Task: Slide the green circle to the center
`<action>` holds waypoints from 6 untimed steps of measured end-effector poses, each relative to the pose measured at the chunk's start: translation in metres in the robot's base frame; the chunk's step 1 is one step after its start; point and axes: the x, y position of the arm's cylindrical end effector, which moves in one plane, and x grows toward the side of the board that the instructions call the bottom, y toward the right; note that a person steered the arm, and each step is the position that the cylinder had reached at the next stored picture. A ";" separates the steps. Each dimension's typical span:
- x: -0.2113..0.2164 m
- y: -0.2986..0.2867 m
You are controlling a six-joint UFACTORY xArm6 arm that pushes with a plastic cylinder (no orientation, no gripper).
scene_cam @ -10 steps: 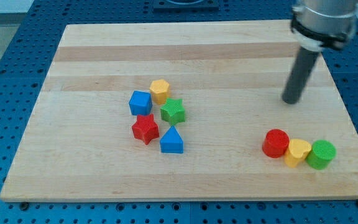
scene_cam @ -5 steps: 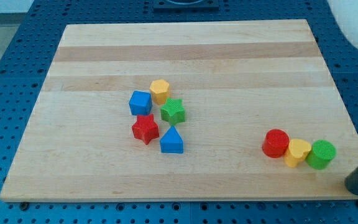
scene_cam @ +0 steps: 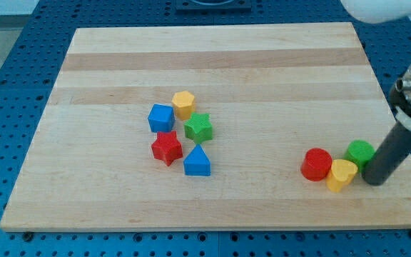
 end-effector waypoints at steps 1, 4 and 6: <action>-0.025 0.000; -0.074 -0.007; -0.069 -0.024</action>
